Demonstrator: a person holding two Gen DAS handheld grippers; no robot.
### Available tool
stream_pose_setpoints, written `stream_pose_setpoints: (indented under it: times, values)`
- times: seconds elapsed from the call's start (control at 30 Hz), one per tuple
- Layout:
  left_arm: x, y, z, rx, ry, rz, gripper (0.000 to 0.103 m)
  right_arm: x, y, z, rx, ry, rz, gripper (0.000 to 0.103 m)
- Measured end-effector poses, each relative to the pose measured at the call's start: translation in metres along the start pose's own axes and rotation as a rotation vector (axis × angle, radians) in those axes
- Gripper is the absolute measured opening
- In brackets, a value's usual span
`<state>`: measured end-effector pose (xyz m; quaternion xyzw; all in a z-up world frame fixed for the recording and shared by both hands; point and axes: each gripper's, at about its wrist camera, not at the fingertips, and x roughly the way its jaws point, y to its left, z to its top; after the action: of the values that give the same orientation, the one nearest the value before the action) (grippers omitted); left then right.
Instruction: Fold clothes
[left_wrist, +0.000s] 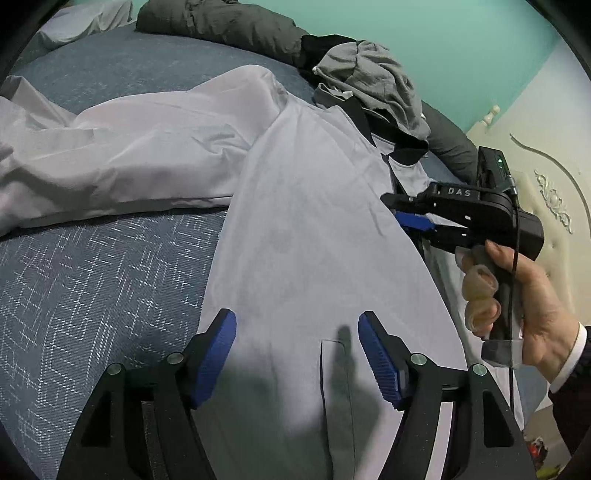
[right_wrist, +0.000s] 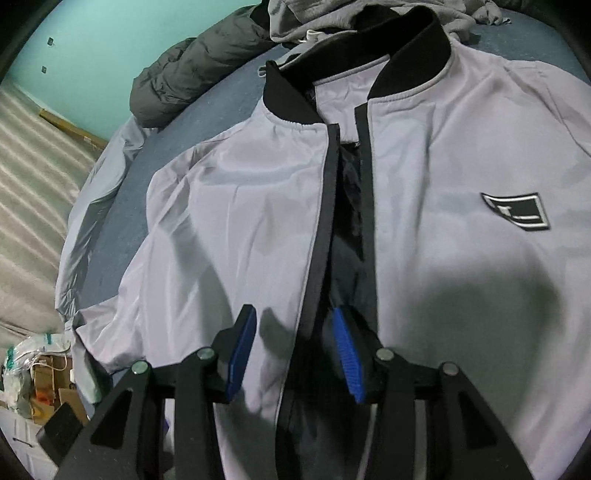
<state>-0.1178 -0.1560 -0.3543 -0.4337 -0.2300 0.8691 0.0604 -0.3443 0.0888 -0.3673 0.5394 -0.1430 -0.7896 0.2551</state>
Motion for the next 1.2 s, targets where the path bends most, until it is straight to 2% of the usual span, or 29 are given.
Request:
stream_pose_setpoints:
  times: [0.07,0.17,0.27,0.37,0.5,0.53,0.57,0.6,0.63,0.87,1.07,1.13,1.2]
  values:
    - [-0.001,0.001,0.000,-0.004,-0.002,0.000,0.073,-0.001,0.003,0.000,-0.014,-0.010,-0.006,0.020]
    - [-0.004,0.002,0.001,-0.011,-0.011,-0.001,0.073,-0.002,0.006,-0.001,-0.034,-0.026,-0.015,0.012]
    - [-0.005,0.005,0.001,-0.022,-0.013,-0.004,0.073,-0.020,0.010,0.006,-0.075,-0.067,-0.067,0.011]
    - [-0.005,0.004,0.000,-0.021,-0.009,-0.005,0.073,-0.036,0.004,0.020,-0.096,-0.091,-0.168,0.010]
    - [-0.003,0.004,0.001,-0.028,-0.001,0.003,0.073,-0.030,0.005,0.029,-0.146,-0.058,-0.285,0.011]
    - [-0.004,0.005,0.001,-0.032,-0.001,0.005,0.073,-0.027,0.007,0.029,-0.157,-0.054,-0.287,0.011]
    - [-0.004,0.006,0.001,-0.036,-0.001,0.005,0.073,-0.018,0.006,0.027,-0.154,-0.015,-0.275,0.016]
    - [-0.004,0.007,0.001,-0.040,0.000,0.004,0.073,-0.009,0.002,0.026,-0.148,0.035,-0.261,0.016]
    - [-0.004,0.007,0.001,-0.043,0.000,0.002,0.073,-0.009,0.001,0.024,-0.146,0.032,-0.256,0.016]
    - [-0.005,0.010,0.002,-0.054,-0.008,0.007,0.073,-0.034,-0.006,0.009,-0.139,-0.099,-0.240,0.023]
    - [-0.008,0.016,-0.001,-0.072,-0.017,0.019,0.073,-0.056,-0.012,-0.004,-0.133,-0.211,-0.225,0.023]
    - [-0.007,0.016,-0.002,-0.075,-0.014,0.023,0.073,-0.046,-0.004,-0.004,-0.181,-0.182,-0.218,0.020]
    - [-0.007,0.016,-0.002,-0.078,-0.013,0.024,0.073,-0.025,0.005,-0.007,-0.221,-0.110,-0.224,0.016]
